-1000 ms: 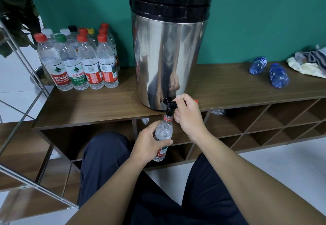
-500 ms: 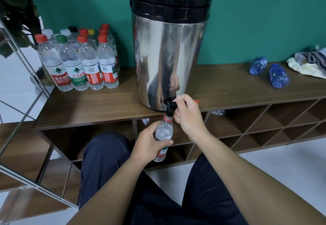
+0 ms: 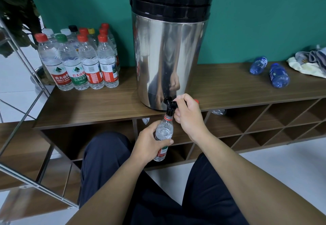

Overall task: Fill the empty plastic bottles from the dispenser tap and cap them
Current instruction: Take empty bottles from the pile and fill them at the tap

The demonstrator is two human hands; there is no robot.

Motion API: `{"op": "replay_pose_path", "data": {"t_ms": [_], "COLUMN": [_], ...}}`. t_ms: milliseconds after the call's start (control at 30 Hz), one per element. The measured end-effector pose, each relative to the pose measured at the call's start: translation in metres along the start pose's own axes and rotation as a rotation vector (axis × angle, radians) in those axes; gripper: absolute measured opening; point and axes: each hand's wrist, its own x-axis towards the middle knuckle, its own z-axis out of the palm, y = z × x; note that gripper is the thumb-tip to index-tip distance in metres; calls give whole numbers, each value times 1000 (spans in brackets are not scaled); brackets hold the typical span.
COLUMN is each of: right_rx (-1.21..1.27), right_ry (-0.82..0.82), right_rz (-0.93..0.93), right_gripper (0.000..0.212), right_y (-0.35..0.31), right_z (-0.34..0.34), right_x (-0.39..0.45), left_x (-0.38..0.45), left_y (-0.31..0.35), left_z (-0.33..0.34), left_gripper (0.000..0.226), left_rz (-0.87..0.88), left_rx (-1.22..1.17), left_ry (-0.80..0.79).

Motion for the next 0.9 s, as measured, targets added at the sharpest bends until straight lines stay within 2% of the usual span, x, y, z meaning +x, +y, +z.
{"op": "replay_pose_path", "data": {"t_ms": [900], "right_rx": [5], "right_ry": [4], "right_rz": [-18], "right_gripper": [22], "right_y": [-4], "right_z": [2], "right_x": [-3], "left_x": [-1], "left_y": [0], "left_z": [-1], "left_gripper": [77], "left_rz": [24], "left_rx": [3], "left_ry": [1]}}
